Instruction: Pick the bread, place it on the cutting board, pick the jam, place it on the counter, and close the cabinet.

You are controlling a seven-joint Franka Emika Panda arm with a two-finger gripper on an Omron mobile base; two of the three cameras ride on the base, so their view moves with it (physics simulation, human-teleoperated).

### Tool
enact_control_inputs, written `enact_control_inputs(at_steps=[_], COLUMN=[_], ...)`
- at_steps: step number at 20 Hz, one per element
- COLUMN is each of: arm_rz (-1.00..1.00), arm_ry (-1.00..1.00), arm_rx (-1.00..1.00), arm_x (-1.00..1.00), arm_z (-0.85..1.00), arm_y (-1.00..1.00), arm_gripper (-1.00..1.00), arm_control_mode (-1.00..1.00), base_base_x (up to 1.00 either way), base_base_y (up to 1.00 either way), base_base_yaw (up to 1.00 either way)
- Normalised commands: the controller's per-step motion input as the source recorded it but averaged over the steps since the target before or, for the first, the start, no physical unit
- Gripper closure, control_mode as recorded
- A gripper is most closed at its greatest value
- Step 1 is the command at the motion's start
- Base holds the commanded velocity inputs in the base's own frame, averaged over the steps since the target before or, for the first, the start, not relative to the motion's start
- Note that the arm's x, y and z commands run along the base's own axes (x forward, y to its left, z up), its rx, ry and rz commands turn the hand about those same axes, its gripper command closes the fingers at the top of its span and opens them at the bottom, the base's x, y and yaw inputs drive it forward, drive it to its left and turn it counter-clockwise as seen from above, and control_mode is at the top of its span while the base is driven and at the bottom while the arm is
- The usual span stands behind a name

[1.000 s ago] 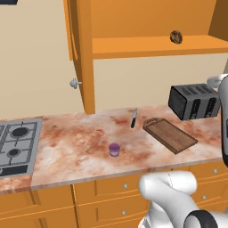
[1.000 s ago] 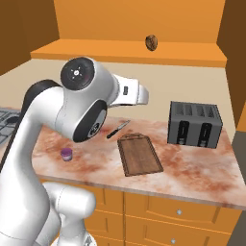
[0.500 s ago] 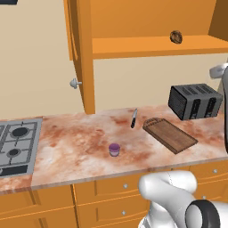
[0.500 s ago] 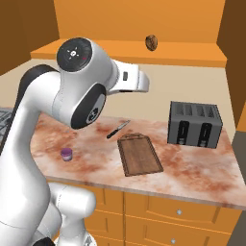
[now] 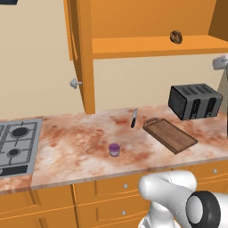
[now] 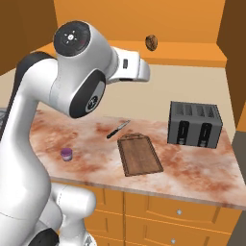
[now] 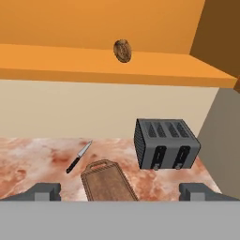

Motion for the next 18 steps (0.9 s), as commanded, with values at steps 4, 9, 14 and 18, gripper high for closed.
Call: enact_control_inputs(at_steps=[4,9,14,18], arm_rz=[0.00,0.00,0.00,0.00], arm_ry=[-0.03,-0.01,0.00,0.00], arm_rx=[0.00,0.00,0.00,0.00], arm_x=[0.01,0.04,0.10,0.24], arm_z=[0.21,0.18,0.14,0.02], arm_y=[0.00,0.00,0.00,0.00], arm_gripper=[-1.00,-1.00,-1.00,-1.00], arm_control_mode=[-1.00,-1.00,-1.00,-1.00], base_base_x=[0.00,0.00,0.00,0.00], base_base_y=[0.00,0.00,0.00,0.00], base_base_yaw=[0.00,0.00,0.00,0.00])
